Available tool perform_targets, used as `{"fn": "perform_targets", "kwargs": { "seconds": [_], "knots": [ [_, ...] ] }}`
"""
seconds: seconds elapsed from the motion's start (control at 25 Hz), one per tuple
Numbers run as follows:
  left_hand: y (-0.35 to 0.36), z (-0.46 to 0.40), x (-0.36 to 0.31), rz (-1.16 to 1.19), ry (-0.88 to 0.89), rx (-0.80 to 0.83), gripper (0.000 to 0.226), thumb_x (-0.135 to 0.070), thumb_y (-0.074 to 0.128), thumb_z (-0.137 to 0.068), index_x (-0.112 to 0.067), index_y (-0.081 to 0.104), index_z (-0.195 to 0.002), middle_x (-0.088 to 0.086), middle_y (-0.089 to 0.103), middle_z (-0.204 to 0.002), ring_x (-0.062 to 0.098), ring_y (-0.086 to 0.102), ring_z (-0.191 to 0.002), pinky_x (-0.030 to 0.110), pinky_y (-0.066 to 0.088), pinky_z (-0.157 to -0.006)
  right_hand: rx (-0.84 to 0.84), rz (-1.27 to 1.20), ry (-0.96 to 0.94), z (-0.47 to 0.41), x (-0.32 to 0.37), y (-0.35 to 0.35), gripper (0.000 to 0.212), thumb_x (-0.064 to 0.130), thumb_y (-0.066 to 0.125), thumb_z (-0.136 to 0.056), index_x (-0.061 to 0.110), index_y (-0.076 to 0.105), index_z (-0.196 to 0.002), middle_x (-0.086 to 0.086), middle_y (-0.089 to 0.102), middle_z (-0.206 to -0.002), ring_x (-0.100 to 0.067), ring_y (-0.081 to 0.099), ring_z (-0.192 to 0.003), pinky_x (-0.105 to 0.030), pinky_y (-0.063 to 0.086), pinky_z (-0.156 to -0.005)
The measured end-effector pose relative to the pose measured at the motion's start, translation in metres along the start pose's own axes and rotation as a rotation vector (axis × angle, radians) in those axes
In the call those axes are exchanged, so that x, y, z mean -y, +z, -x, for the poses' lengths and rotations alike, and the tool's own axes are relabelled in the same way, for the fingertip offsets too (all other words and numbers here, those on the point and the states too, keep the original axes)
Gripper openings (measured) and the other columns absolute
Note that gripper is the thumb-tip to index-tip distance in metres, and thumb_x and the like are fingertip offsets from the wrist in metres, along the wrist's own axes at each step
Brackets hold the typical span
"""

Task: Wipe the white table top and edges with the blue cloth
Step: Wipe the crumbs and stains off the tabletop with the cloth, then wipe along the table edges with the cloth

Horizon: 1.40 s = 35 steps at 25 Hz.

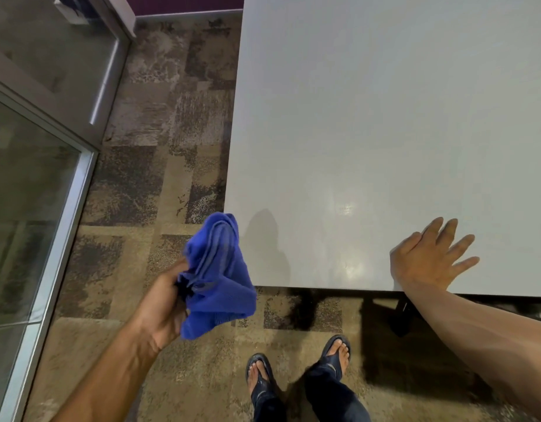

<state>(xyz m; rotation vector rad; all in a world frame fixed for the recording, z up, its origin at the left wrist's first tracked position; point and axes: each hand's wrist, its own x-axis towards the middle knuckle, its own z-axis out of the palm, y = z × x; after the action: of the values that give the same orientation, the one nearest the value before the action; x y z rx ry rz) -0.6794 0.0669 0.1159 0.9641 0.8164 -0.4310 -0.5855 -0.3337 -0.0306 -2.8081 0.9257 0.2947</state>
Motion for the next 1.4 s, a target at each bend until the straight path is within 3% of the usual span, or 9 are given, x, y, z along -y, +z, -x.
{"fn": "perform_targets", "kwargs": {
  "seconds": [0.12,0.24,0.36,0.48,0.64,0.76,0.88,1.16,1.4],
  "knots": [
    [0.000,0.005,0.014,0.127,0.030,0.093,0.058,-0.057,0.055,-0.087,-0.009,0.074,-0.113,0.018,0.069,-0.121,0.030,0.070,-0.105,0.042,0.059,-0.083,0.000,0.009,-0.006,0.001,0.001,-0.001,0.066,0.038,0.017,-0.102,0.013,0.012,-0.163,-0.007,0.006,-0.172,-0.044,-0.003,-0.156,-0.069,0.001,-0.122],
    [-0.002,0.011,0.027,0.245,0.018,0.215,0.065,-0.027,0.096,-0.055,-0.005,0.073,-0.111,0.019,0.072,-0.114,0.030,0.073,-0.097,0.041,0.061,-0.075,-0.001,0.005,-0.015,0.000,0.000,-0.001,0.066,0.038,0.016,-0.101,0.013,0.011,-0.163,-0.007,0.004,-0.173,-0.044,-0.004,-0.156,-0.069,0.000,-0.122],
    [0.005,0.009,0.039,0.118,0.035,0.173,0.048,0.002,0.077,-0.071,-0.007,0.068,-0.117,0.016,0.074,-0.104,0.029,0.074,-0.089,0.037,0.061,-0.071,-0.013,0.004,-0.015,0.000,0.000,0.000,0.068,0.039,0.014,-0.100,0.014,0.012,-0.163,-0.007,0.004,-0.173,-0.044,-0.004,-0.156,-0.069,0.000,-0.122],
    [0.015,0.003,0.042,0.163,-0.050,0.104,0.024,-0.019,0.063,-0.082,-0.013,0.078,-0.100,0.012,0.076,-0.094,0.028,0.075,-0.081,0.037,0.060,-0.067,-0.020,0.004,-0.014,-0.001,-0.001,0.001,0.069,0.040,0.012,-0.099,0.014,0.013,-0.163,-0.007,0.006,-0.172,-0.045,-0.002,-0.156,-0.070,0.001,-0.121],
    [0.013,-0.005,0.046,0.191,-0.014,0.030,0.031,-0.032,0.065,-0.085,-0.014,0.077,-0.107,0.014,0.075,-0.109,0.030,0.074,-0.093,0.041,0.060,-0.075,-0.026,0.006,-0.020,-0.002,-0.001,0.003,0.069,0.040,0.012,-0.098,0.013,0.014,-0.162,-0.008,0.008,-0.172,-0.045,-0.001,-0.156,-0.070,0.002,-0.121],
    [0.017,-0.008,0.052,0.142,0.018,0.017,0.026,-0.013,0.073,-0.076,-0.011,0.078,-0.102,0.014,0.075,-0.111,0.025,0.074,-0.093,0.033,0.060,-0.072,-0.034,0.003,-0.020,-0.002,-0.002,0.003,0.068,0.039,0.013,-0.099,0.013,0.014,-0.162,-0.008,0.009,-0.172,-0.046,0.000,-0.156,-0.071,0.003,-0.120],
    [0.016,-0.012,0.055,0.013,0.121,-0.053,0.042,0.002,0.072,-0.066,-0.013,0.074,-0.106,0.011,0.076,-0.105,0.027,0.074,-0.092,0.034,0.061,-0.069,-0.036,0.003,-0.021,-0.002,-0.002,0.003,0.067,0.039,0.014,-0.100,0.013,0.014,-0.162,-0.008,0.009,-0.172,-0.046,0.000,-0.156,-0.071,0.003,-0.120],
    [0.003,-0.003,0.044,-0.658,0.427,-0.166,0.052,0.010,0.049,-0.088,-0.037,0.070,-0.083,-0.014,0.072,-0.071,-0.002,0.067,-0.068,0.014,0.052,-0.053,-0.036,-0.002,-0.019,-0.004,-0.003,0.006,0.067,0.039,0.014,-0.100,0.014,0.012,-0.162,-0.007,0.006,-0.172,-0.045,-0.002,-0.156,-0.070,0.001,-0.121],
    [-0.011,-0.003,0.051,-0.403,0.328,-0.142,0.048,-0.002,0.055,-0.094,-0.045,0.075,-0.088,-0.010,0.078,-0.089,0.013,0.075,-0.080,0.019,0.058,-0.058,-0.031,-0.015,-0.011,-0.005,-0.004,0.007,0.069,0.040,0.011,-0.098,0.014,0.013,-0.162,-0.007,0.007,-0.172,-0.045,0.000,-0.156,-0.070,0.002,-0.121]
  ]
}}
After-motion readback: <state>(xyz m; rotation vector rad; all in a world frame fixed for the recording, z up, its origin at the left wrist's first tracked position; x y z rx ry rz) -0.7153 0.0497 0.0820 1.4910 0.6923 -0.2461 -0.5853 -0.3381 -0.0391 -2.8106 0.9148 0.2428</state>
